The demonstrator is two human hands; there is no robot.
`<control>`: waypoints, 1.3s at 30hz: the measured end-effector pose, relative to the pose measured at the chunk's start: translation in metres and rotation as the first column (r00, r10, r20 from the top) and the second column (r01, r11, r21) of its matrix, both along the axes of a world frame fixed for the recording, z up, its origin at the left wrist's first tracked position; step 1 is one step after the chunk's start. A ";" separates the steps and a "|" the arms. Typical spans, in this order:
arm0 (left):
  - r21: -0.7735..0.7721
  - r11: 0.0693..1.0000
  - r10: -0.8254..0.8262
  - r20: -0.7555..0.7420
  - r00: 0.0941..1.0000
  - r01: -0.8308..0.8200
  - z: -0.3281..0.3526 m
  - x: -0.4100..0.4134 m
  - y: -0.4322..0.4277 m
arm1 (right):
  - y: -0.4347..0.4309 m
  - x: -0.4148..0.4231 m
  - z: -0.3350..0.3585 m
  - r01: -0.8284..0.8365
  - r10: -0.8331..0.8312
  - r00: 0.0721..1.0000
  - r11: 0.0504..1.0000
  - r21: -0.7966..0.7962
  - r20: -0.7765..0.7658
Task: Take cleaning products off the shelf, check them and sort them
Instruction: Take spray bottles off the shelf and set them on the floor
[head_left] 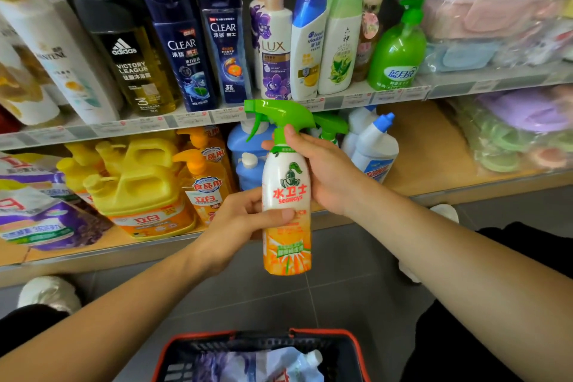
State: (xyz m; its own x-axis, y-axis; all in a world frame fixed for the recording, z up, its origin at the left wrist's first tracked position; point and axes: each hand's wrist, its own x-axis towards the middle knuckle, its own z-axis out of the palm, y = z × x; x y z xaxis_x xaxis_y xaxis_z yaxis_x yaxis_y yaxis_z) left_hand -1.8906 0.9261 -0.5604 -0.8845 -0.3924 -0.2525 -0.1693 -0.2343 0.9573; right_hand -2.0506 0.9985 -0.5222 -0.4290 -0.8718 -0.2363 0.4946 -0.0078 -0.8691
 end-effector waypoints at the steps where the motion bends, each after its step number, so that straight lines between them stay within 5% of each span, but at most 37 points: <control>1: 0.049 0.998 -0.025 -0.006 1.000 0.025 0.002 0.000 -0.001 | 0.000 -0.002 0.001 -0.028 0.028 1.000 1.000 -0.010 0.014; 6: 0.271 0.949 -0.146 -0.080 0.986 0.163 0.008 0.002 -0.006 | 0.002 -0.011 0.006 -0.177 0.182 0.982 0.980 -0.094 0.046; 10: 0.305 0.926 -0.194 -0.124 0.973 0.223 0.006 0.002 -0.010 | 0.001 -0.012 0.006 -0.179 0.188 0.980 0.976 -0.126 0.066; 16: -0.024 0.999 -0.028 -0.049 0.998 0.027 -0.003 -0.007 0.000 | -0.003 -0.006 -0.002 0.064 -0.062 0.983 0.998 0.009 -0.172; 22: -0.432 0.896 0.123 0.012 0.992 -0.106 -0.014 -0.005 0.005 | 0.001 0.008 -0.016 0.229 -0.178 0.916 0.968 0.103 -0.359; 27: -0.343 0.938 -0.035 0.038 0.999 0.046 -0.004 -0.003 -0.010 | 0.005 0.008 -0.010 0.209 -0.173 0.905 0.977 0.051 -0.389; 32: -0.309 0.921 0.188 -0.185 0.965 -0.239 0.024 0.002 -0.029 | 0.010 0.007 -0.013 0.119 -0.098 0.842 0.993 0.004 -0.530; 39: -0.262 0.909 0.224 -0.350 0.910 -0.324 0.047 0.015 -0.037 | 0.006 0.016 -0.017 0.049 -0.058 0.902 0.998 -0.033 -0.428</control>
State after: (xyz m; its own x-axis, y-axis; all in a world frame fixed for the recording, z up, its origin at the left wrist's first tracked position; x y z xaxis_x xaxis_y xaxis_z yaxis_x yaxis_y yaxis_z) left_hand -1.8758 0.8894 -0.5133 -0.7427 -0.6433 0.1860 0.1709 0.0865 0.9815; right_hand -2.0343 1.0047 -0.5396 -0.5310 -0.8474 -0.0007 0.0722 -0.0444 -0.9964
